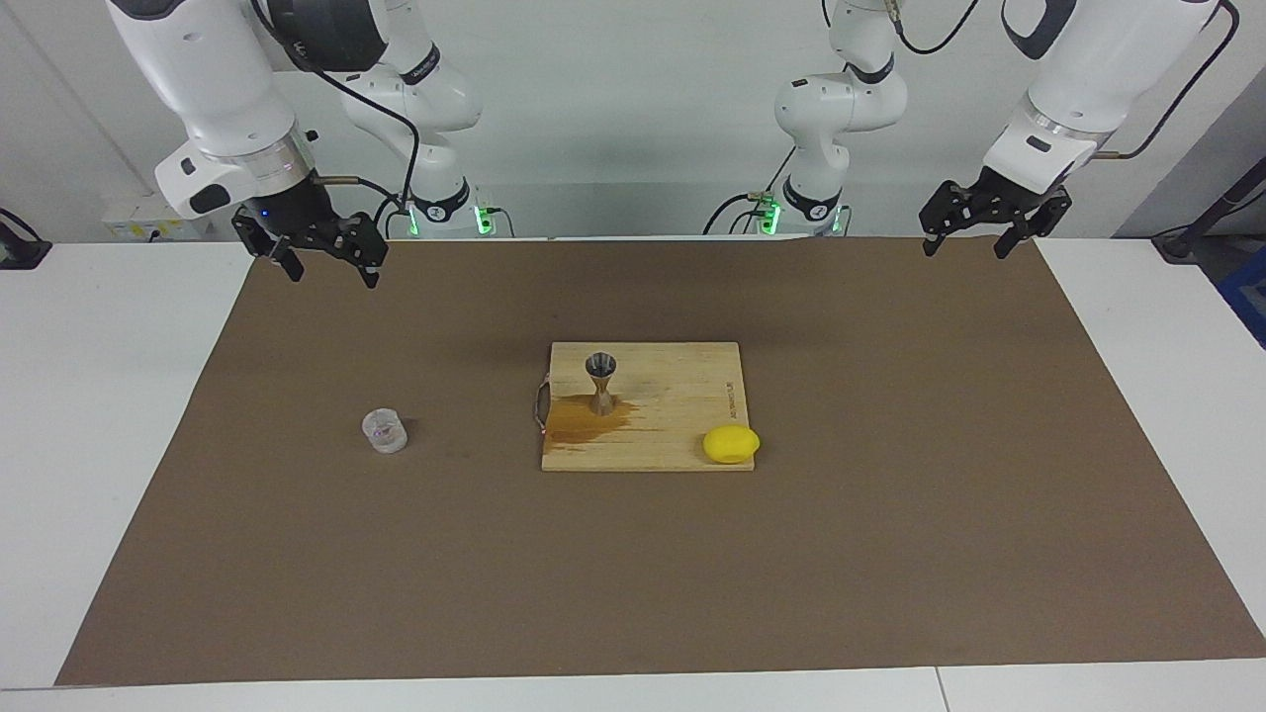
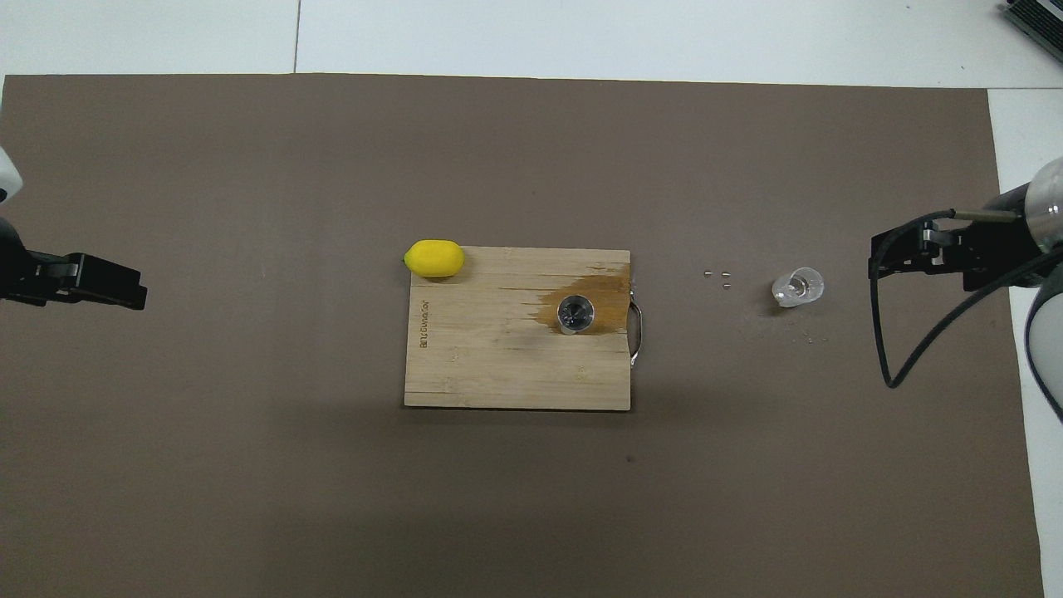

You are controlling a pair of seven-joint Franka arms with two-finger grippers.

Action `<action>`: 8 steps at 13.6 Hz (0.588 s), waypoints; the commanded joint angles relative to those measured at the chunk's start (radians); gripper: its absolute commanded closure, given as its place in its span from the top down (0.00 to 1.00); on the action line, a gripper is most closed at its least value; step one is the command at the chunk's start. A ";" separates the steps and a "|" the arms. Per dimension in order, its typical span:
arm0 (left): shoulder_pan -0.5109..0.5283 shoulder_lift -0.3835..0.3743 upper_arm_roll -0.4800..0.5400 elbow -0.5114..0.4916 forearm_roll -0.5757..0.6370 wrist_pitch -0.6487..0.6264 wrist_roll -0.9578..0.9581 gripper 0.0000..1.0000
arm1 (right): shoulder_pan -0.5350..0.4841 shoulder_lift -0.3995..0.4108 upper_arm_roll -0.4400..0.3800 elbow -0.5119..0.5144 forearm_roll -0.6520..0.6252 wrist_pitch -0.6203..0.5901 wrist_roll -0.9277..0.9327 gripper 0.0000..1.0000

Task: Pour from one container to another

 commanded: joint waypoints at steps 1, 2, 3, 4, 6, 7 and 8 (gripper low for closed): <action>0.013 -0.014 -0.014 -0.007 0.014 -0.012 -0.011 1.00 | 0.008 0.002 0.001 0.010 -0.027 -0.037 -0.021 1.00; 0.013 -0.014 -0.014 -0.007 0.014 -0.010 -0.011 1.00 | 0.008 0.002 0.001 0.010 -0.030 -0.036 -0.018 1.00; 0.013 -0.014 -0.014 -0.007 0.014 -0.010 -0.011 1.00 | 0.009 0.002 0.001 0.010 -0.037 -0.030 -0.017 1.00; 0.013 -0.014 -0.014 -0.007 0.014 -0.012 -0.011 1.00 | 0.009 0.000 0.001 0.009 -0.054 -0.030 -0.020 1.00; 0.013 -0.014 -0.014 -0.007 0.014 -0.012 -0.011 1.00 | 0.009 0.000 0.001 0.009 -0.065 -0.031 -0.023 1.00; 0.013 -0.014 -0.014 -0.007 0.014 -0.010 -0.011 1.00 | 0.009 0.000 0.001 0.009 -0.065 -0.031 -0.020 1.00; 0.013 -0.014 -0.014 -0.007 0.014 -0.010 -0.011 1.00 | 0.009 0.000 0.001 0.010 -0.065 -0.031 -0.018 1.00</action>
